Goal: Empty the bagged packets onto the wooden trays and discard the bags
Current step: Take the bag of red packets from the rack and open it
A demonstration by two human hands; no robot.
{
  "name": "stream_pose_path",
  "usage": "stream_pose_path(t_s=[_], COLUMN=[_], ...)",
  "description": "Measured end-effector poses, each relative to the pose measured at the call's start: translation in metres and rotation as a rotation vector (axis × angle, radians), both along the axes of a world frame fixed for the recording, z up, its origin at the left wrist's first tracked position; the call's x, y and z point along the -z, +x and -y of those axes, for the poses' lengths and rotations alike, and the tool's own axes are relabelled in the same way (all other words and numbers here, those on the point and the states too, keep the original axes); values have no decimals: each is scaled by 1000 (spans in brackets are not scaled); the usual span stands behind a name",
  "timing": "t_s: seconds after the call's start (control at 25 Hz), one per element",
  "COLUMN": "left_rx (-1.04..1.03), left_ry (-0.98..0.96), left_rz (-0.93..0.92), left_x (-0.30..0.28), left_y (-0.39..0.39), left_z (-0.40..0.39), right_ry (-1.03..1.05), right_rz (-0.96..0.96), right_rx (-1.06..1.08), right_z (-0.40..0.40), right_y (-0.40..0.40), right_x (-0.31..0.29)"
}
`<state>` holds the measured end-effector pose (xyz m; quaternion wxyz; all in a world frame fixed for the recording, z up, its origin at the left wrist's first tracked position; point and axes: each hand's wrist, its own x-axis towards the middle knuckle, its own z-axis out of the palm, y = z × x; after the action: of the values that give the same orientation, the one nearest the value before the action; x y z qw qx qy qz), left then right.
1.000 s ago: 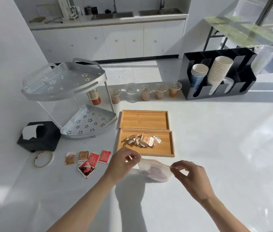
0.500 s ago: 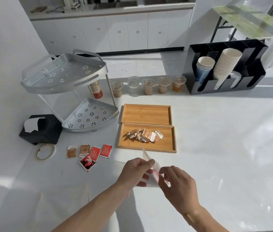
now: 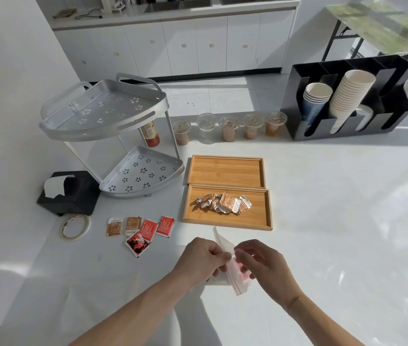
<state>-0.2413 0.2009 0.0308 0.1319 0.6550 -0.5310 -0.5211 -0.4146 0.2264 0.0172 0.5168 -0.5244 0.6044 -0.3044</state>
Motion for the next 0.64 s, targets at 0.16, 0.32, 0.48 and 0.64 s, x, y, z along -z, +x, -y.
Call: stream_pose_path(t_s=[0.16, 0.32, 0.48, 0.64], left_rx=[138, 173, 156, 143], left_ry=[-105, -138, -116, -78], left_rz=[45, 26, -49, -138], left_x=[1, 4, 7, 7], left_y=[-1, 1, 6, 10], left_z=[2, 7, 12, 13], right_ry=[211, 248, 276, 304], right_rz=[58, 27, 58, 85], right_rx=[-30, -20, -52, -72], right_z=[15, 26, 33, 36], right_y=[7, 11, 10, 9], right_x=[-9, -14, -14, -11])
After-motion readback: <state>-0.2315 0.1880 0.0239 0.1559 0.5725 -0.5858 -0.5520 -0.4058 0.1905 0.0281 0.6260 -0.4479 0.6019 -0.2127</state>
